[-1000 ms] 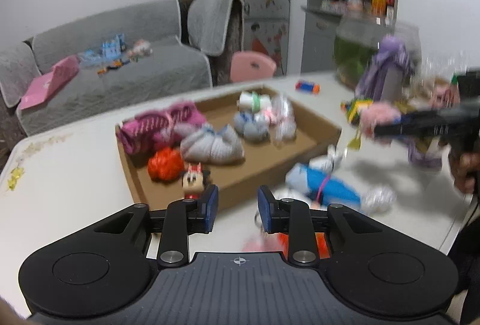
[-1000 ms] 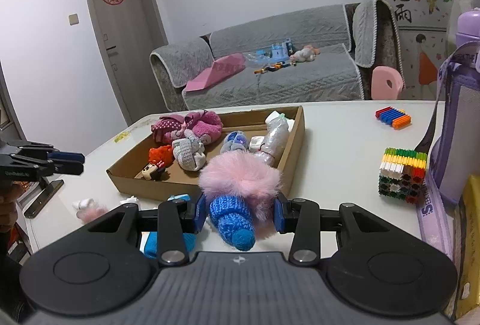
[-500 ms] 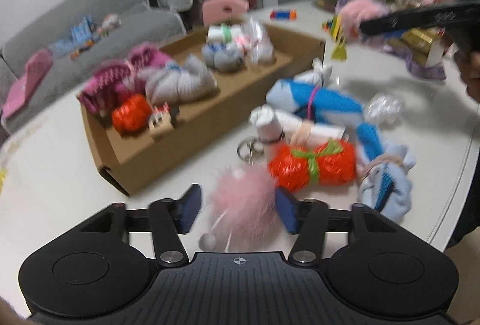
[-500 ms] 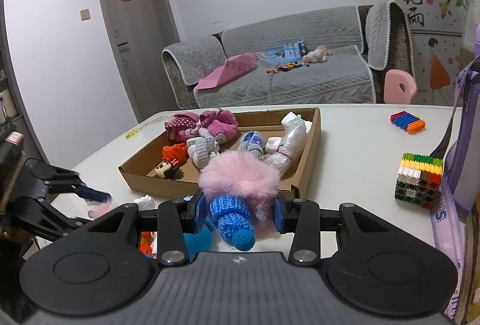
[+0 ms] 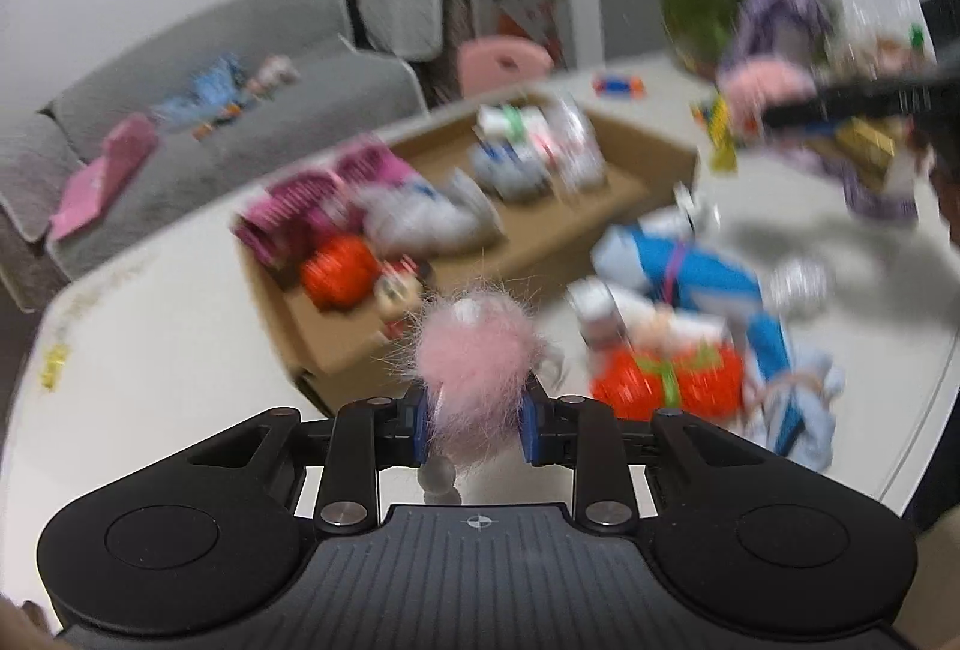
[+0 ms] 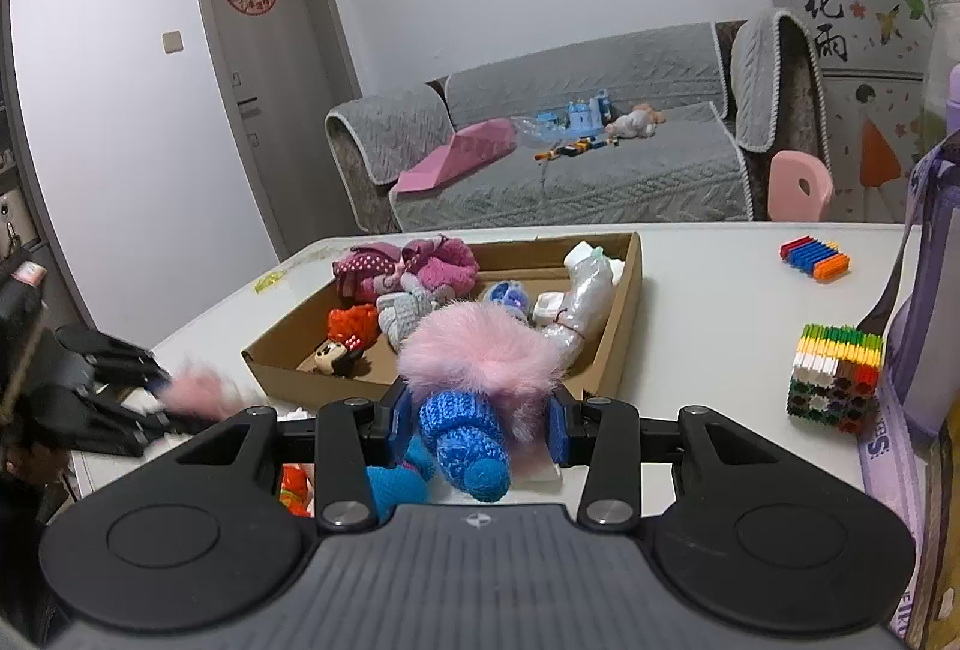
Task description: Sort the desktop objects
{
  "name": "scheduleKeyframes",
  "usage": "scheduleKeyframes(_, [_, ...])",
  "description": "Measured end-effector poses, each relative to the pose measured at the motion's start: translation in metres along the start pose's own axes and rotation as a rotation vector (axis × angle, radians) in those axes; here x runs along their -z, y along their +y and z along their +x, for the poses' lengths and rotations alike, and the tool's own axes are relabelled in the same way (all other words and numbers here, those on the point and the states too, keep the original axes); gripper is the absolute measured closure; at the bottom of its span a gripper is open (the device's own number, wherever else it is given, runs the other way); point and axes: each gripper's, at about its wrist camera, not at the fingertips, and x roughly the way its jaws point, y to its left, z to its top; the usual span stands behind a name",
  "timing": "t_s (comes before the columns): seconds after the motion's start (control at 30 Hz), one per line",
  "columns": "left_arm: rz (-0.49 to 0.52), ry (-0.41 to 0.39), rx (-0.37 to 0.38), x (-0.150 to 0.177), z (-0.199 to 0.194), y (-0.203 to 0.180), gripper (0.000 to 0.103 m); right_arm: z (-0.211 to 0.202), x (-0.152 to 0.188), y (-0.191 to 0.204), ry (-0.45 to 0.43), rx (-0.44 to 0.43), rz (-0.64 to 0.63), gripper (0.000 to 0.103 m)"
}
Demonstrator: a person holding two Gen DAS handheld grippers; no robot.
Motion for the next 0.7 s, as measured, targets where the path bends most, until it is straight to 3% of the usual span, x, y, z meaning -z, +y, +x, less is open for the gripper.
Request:
scheduleKeyframes(0.23, [-0.082, -0.097, -0.034, -0.025, -0.02, 0.021, 0.069, -0.001, -0.018, 0.014, -0.06, -0.025, -0.028, 0.064])
scheduleKeyframes(0.43, [-0.122, -0.152, -0.046, -0.069, -0.016, 0.032, 0.069, 0.014, -0.05, 0.02, -0.093, -0.038, -0.059, 0.064])
scheduleKeyframes(0.7, [-0.198, -0.141, -0.067, -0.114, 0.022, 0.06, 0.069, 0.039, -0.079, 0.018, -0.118, -0.049, -0.094, 0.064])
